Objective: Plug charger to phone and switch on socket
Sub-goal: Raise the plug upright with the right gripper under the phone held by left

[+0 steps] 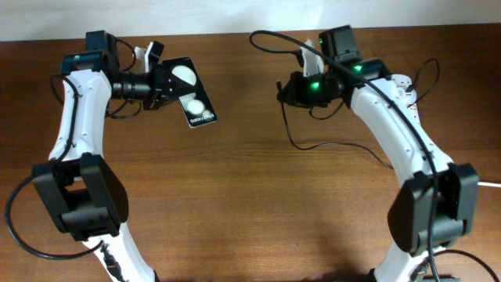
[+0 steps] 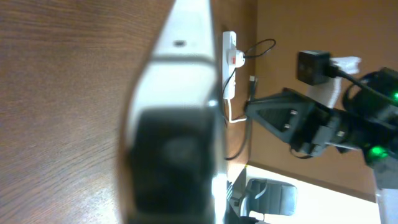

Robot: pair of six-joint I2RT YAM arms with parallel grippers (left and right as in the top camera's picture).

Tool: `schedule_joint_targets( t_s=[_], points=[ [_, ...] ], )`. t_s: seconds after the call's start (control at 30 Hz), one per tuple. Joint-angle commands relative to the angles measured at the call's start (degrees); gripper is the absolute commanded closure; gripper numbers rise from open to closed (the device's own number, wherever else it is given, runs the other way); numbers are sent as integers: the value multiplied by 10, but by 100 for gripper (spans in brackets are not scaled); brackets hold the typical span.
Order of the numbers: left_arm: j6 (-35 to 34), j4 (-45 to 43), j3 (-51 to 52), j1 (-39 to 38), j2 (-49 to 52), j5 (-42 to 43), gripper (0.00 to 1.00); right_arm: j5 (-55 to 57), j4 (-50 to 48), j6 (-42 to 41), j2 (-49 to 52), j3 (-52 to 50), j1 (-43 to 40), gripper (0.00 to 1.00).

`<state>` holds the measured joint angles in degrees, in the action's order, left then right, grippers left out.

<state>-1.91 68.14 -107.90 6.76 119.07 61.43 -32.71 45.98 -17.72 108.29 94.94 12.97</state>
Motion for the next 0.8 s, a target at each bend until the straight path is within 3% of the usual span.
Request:
schedule_joint_targets(
  t_s=[0.0,0.43,0.77],
  points=[
    [29,1,-5,-12,-17,18,100,-15,3,25,-52,-24,-6,96],
    [55,16,-5,-45,-17,40,100,-116,-64,25,-206,-218,-64,96],
    [99,35,-5,-79,-17,55,100,-226,-64,40,-256,-271,-91,96]
  ],
)
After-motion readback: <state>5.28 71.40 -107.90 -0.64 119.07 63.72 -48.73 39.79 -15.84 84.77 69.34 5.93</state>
